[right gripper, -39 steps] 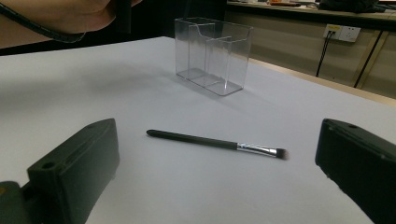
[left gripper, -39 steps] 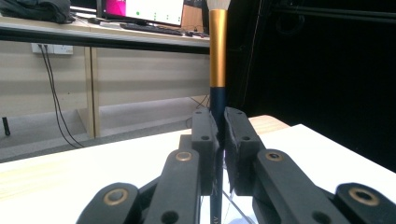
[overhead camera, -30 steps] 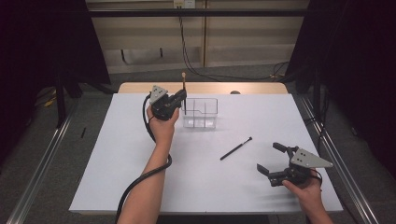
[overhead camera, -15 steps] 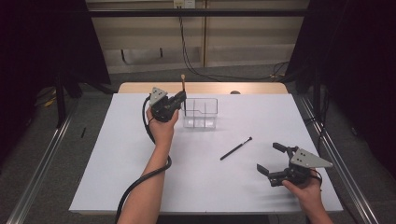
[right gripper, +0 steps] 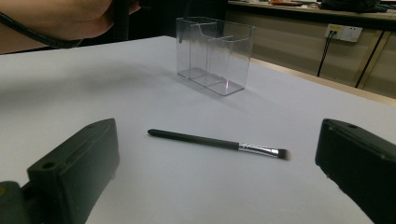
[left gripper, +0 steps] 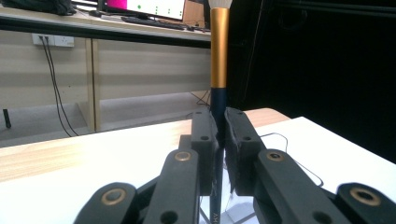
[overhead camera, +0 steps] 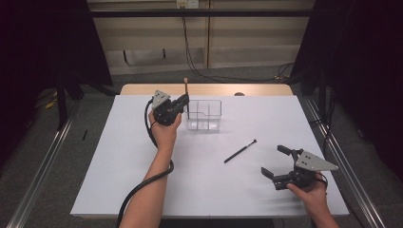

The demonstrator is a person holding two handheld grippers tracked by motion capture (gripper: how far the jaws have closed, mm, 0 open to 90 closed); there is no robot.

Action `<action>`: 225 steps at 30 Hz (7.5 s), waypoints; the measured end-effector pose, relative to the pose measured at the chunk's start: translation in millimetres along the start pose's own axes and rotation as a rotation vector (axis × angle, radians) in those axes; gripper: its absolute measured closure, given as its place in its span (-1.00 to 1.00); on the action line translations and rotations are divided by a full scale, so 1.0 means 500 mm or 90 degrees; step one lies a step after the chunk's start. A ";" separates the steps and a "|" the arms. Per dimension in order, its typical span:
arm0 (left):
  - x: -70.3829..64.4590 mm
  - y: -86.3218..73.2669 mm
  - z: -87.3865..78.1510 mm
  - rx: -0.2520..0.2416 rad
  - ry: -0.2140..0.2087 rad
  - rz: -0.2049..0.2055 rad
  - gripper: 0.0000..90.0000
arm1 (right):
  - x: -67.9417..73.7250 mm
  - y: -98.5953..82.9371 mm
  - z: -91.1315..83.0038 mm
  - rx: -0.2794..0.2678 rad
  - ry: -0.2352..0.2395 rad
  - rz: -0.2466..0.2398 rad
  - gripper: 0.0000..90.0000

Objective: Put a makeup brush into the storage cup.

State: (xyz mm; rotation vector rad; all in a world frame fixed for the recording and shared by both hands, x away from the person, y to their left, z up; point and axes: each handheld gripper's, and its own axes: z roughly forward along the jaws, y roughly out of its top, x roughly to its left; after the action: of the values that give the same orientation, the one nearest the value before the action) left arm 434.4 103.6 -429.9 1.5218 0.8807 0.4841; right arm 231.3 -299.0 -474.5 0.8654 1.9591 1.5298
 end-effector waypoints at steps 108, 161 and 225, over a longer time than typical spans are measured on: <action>-0.005 -0.050 -0.243 0.019 -0.246 0.103 -1.00 | 0.007 0.002 0.004 0.004 0.002 -0.004 -1.00; 0.035 -0.069 -0.352 0.044 -0.214 0.134 -1.00 | 0.011 0.005 0.008 0.000 0.002 0.002 -1.00; 0.055 -0.091 -0.418 0.047 -0.187 0.130 -1.00 | -0.014 0.024 0.013 -0.005 -0.041 0.040 -1.00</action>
State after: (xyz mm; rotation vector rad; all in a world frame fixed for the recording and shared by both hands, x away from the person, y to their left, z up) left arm 284.8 258.0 -445.4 1.7082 0.5238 0.3652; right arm 242.8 -297.9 -464.4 0.9686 1.8957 1.5245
